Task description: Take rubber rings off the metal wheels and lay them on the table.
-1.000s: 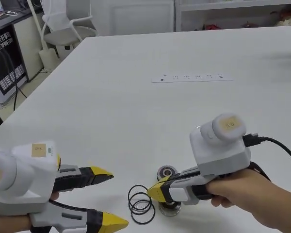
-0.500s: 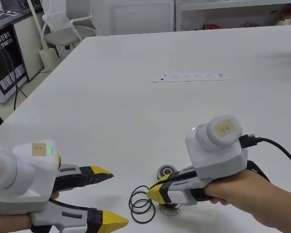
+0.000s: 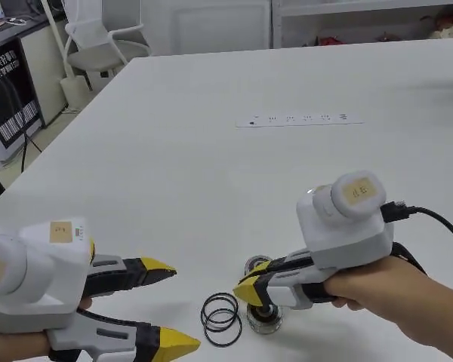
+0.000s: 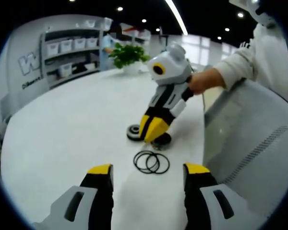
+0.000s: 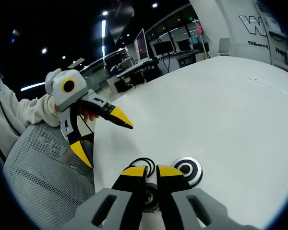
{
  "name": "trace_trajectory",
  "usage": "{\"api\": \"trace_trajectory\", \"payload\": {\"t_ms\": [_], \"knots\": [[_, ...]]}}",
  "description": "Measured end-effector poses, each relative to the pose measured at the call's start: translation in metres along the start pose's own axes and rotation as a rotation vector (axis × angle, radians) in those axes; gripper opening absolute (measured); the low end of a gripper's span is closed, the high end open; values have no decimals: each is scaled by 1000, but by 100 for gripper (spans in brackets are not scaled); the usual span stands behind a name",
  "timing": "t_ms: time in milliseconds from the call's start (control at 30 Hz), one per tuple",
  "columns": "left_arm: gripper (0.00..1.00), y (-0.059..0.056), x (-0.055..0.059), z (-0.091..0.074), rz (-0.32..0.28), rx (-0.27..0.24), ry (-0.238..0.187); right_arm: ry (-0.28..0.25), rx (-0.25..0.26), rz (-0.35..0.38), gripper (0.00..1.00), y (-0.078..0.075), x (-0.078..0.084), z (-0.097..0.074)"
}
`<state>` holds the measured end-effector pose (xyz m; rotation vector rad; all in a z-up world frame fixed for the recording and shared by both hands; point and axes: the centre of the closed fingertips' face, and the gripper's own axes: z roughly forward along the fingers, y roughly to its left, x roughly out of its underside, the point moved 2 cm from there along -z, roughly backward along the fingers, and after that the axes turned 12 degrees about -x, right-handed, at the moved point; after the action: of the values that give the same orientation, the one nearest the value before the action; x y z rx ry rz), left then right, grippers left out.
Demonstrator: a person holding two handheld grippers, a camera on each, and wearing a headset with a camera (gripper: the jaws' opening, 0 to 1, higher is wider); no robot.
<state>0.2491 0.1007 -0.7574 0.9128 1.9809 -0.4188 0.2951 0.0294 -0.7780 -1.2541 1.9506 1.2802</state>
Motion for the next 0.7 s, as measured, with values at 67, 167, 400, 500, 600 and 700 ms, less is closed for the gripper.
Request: {"api": "trace_trajectory", "payload": {"t_ms": [67,167,400,500,600,700], "knots": [[60,0,0,0,-2,0,-2,-14,8,2,5,-2,-3,-3],[60,0,0,0,-3,0,-1,-29,15,5,5,-4,-6,-6],[60,2,-2,0,-9,-5,-7,-51,36,4,5,-10,-10,-14],[59,2,-6,1,-23,-1,-23,-52,50,-12,5,-13,-12,-18],[59,3,-10,0,-39,-4,-42,-52,62,-26,5,-16,-13,-22],[60,5,-13,0,-48,-13,-55,-52,71,-36,6,-20,-12,-27]]}}
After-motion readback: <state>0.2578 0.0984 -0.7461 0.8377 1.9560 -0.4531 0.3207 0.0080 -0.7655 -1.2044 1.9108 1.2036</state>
